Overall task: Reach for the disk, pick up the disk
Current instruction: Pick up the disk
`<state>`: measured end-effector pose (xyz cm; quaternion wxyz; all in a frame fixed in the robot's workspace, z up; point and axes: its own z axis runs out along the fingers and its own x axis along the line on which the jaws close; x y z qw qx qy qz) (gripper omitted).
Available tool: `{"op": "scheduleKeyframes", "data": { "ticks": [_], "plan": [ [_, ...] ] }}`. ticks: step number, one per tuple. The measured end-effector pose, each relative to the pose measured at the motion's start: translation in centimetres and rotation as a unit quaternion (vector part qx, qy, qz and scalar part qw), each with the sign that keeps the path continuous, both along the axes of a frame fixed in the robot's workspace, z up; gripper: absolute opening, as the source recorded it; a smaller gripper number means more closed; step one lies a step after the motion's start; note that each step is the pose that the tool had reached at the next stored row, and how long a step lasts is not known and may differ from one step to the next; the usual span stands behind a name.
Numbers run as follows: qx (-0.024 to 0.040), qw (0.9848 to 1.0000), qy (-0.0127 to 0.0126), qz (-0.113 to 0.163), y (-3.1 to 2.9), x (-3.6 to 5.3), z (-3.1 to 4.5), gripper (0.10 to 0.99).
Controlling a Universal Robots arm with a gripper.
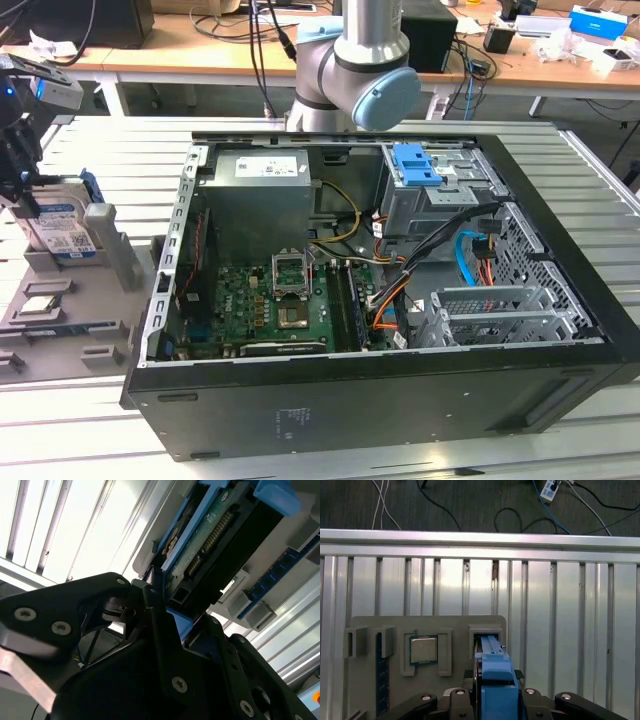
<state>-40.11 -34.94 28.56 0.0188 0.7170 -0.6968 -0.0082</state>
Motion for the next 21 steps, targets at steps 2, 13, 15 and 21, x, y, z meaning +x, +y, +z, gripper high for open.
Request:
{"op": "scheduleKeyframes", "data": {
  "ticks": [2,13,15,21],
  "plan": [
    [0.0000,1.0000,0.0000,-0.001,0.00,0.00,0.00,0.369],
    [0.0000,1.0000,0.0000,-0.004,0.00,0.00,0.00,0.369],
    [0.0000,1.0000,0.0000,-0.005,0.00,0.00,0.00,0.369],
    [0.0000,1.0000,0.0000,-0.005,0.00,0.00,0.20,0.369]
  ]
}}
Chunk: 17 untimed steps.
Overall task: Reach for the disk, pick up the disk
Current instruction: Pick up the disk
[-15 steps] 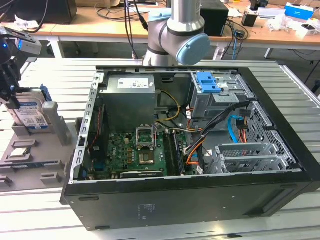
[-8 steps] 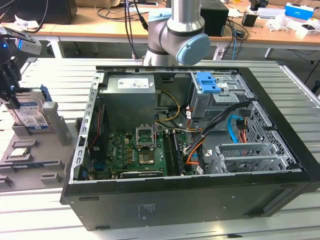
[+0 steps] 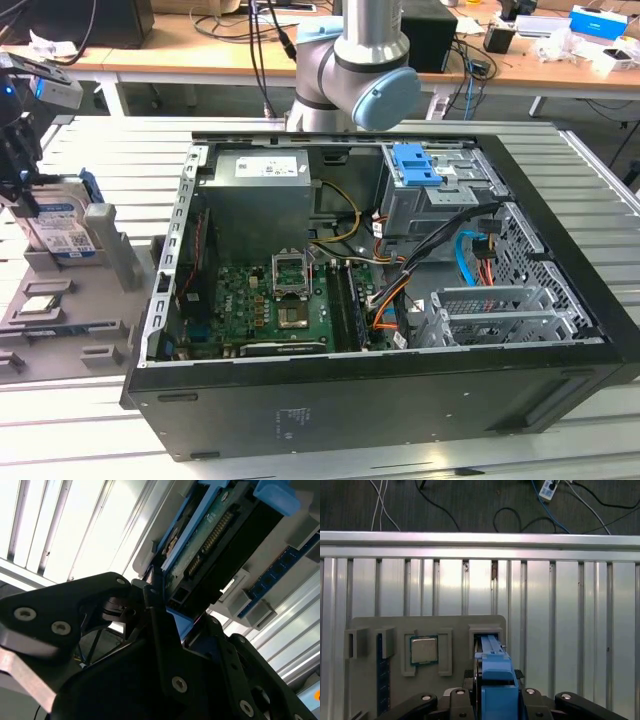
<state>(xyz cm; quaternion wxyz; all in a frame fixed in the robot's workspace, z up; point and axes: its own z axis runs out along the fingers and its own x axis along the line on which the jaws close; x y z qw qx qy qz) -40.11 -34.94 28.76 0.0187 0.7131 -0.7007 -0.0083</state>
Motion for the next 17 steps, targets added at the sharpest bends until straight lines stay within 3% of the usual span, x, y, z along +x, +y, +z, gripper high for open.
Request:
{"op": "scheduleKeyframes", "data": {
  "ticks": [10,17],
  "plan": [
    [0.0000,1.0000,0.0000,0.000,0.00,0.00,0.80,0.369],
    [0.0000,1.0000,0.0000,0.000,0.00,0.00,1.84,0.369]
  ]
}}
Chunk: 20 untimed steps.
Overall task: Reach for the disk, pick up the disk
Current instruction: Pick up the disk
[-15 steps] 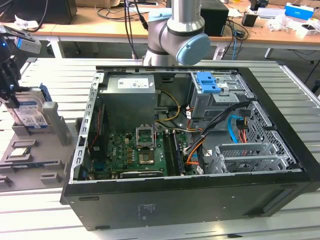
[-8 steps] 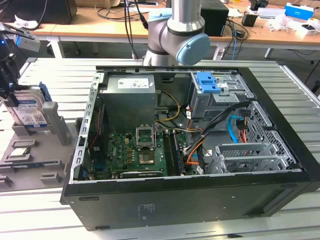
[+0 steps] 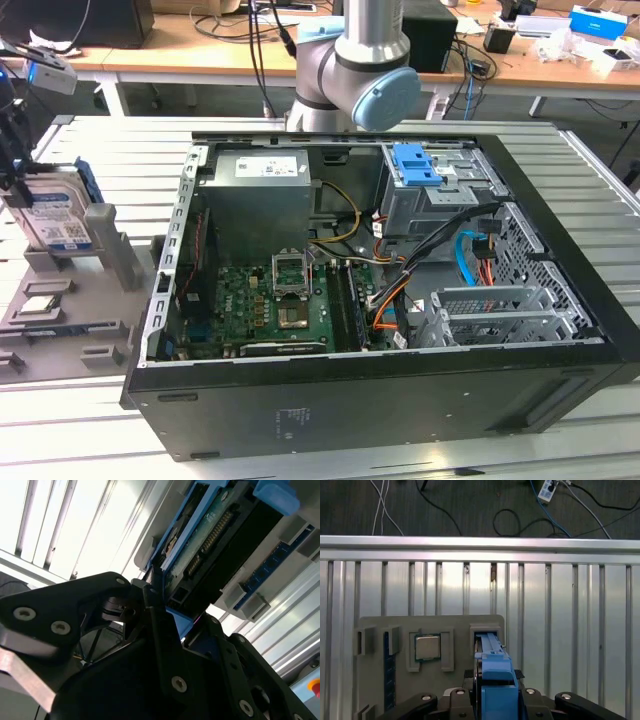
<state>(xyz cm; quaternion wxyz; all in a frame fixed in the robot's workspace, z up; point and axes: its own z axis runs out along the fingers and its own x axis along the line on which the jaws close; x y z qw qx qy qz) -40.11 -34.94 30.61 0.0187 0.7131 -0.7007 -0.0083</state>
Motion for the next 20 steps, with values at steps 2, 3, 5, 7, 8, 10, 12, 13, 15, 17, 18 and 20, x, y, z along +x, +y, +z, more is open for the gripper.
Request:
{"op": "scheduleKeyframes", "data": {
  "ticks": [2,3,5,7,8,10,12,13,15,17,18,20],
  "plan": [
    [0.0000,1.0000,0.0000,0.000,0.00,0.00,0.50,0.369],
    [0.0000,1.0000,0.0000,0.000,0.00,0.00,0.94,0.369],
    [0.0000,1.0000,0.0000,0.000,0.00,0.00,1.23,0.369],
    [0.0000,1.0000,0.0000,0.000,0.00,0.00,1.50,0.369],
    [0.0000,1.0000,0.0000,0.000,0.00,0.00,1.69,0.369],
    [0.0000,1.0000,0.0000,0.000,0.00,0.00,2.01,0.369],
    [0.0000,1.0000,0.0000,0.000,0.00,0.01,2.27,0.369],
    [0.0000,1.0000,0.0000,0.000,0.00,0.01,2.41,0.369],
    [0.0000,1.0000,0.0000,0.000,0.00,0.01,2.72,0.369],
    [0.0000,1.0000,-0.0001,0.000,0.00,0.01,3.15,0.369],
    [0.0000,1.0000,0.0000,0.000,0.00,0.02,3.46,0.369],
    [0.0000,1.0000,0.0000,0.000,0.00,0.02,3.75,0.369]
  ]
}}
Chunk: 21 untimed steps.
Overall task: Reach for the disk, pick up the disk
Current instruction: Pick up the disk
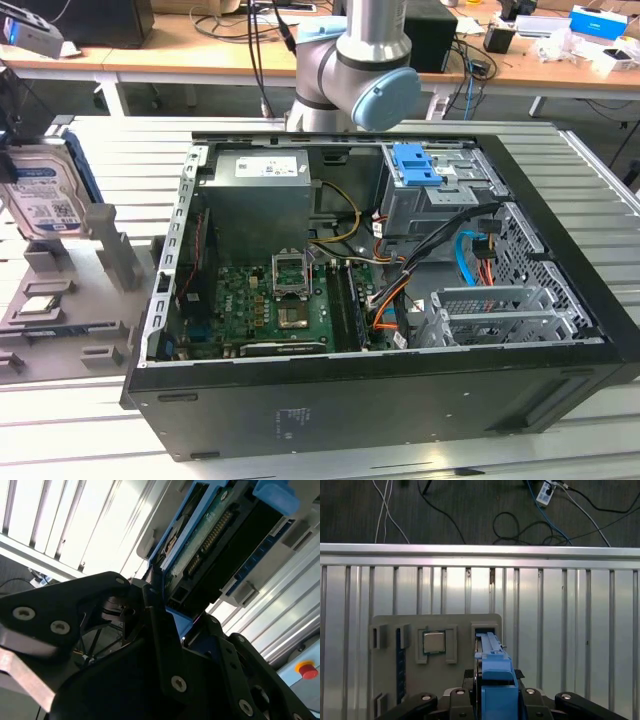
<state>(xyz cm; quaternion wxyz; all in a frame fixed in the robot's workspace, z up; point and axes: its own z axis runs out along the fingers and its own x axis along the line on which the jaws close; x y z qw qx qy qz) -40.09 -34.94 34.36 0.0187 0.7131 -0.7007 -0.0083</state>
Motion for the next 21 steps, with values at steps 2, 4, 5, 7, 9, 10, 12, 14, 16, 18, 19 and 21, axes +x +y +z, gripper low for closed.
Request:
{"op": "scheduleKeyframes", "data": {
  "ticks": [2,4,5,7,9,10,12,14,16,18,19,21],
  "plan": [
    [0.0000,1.0000,0.0000,0.000,0.00,0.00,0.30,0.369],
    [0.0000,1.0000,0.0000,0.000,0.00,0.01,0.81,0.369],
    [0.0000,1.0000,0.0000,0.000,0.00,0.01,1.07,0.369],
    [0.0000,1.0000,0.0000,0.000,0.00,0.02,1.46,0.369],
    [0.0000,1.0000,0.0000,0.000,0.00,0.02,1.88,0.369],
    [0.0000,1.0000,0.0000,0.000,0.00,0.03,2.04,0.369],
    [0.0000,1.0000,0.0000,0.000,0.00,0.03,2.34,0.369],
    [0.0000,1.0000,0.0000,0.000,0.00,0.04,2.66,0.369],
    [0.0000,1.0000,0.0000,0.000,0.00,0.04,2.98,0.369],
    [0.0000,1.0000,0.0000,0.000,0.00,0.05,3.54,0.369],
    [0.0000,1.0000,0.0000,0.000,0.00,0.05,3.84,0.369],
    [0.0000,1.0000,0.0000,0.000,0.00,0.06,4.31,0.369]
  ]
}}
